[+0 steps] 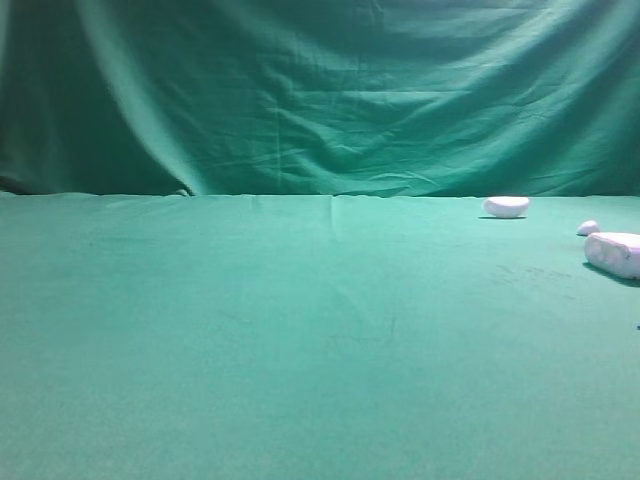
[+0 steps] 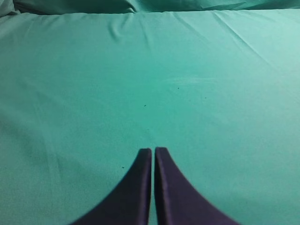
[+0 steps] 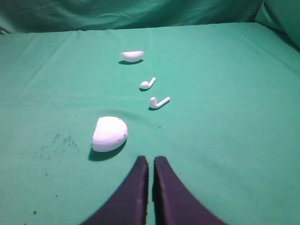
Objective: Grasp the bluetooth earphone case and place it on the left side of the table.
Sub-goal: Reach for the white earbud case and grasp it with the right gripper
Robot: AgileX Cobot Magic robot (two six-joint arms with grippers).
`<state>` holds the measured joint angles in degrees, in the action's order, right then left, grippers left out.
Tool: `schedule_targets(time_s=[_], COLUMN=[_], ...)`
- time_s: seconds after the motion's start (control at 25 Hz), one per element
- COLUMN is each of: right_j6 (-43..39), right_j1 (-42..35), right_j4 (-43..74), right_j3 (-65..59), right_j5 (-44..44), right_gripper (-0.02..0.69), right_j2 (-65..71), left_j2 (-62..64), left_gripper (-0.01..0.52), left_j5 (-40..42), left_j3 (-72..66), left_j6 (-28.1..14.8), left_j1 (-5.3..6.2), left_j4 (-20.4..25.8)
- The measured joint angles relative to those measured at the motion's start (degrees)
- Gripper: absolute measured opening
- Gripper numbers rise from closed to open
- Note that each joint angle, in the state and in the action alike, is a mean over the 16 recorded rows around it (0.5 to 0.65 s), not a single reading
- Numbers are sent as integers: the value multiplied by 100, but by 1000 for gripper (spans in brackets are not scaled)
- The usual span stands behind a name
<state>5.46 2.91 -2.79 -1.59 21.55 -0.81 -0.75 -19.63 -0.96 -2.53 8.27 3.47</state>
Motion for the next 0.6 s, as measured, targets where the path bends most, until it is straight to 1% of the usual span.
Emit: schedule_targets(time_s=[0.12,0.24,0.52,0.6], right_j6=[-2,-7,-75,-111], right_j1=[0,0,0,0], right_j4=[52,84,65,17], right_j3=[0,0,38,144], right_j5=[-109,-412,-1880,-2154], right_gripper=[0,0,0,0], right_j2=[0,0,0,5], left_j2=[0,0,0,0], left_gripper=[0,0,0,0], left_j5=[0,0,0,0], left_j3=[0,0,0,0], left_j6=[0,0,0,0], left_j1=[0,0,0,0], left_j4=[0,0,0,0])
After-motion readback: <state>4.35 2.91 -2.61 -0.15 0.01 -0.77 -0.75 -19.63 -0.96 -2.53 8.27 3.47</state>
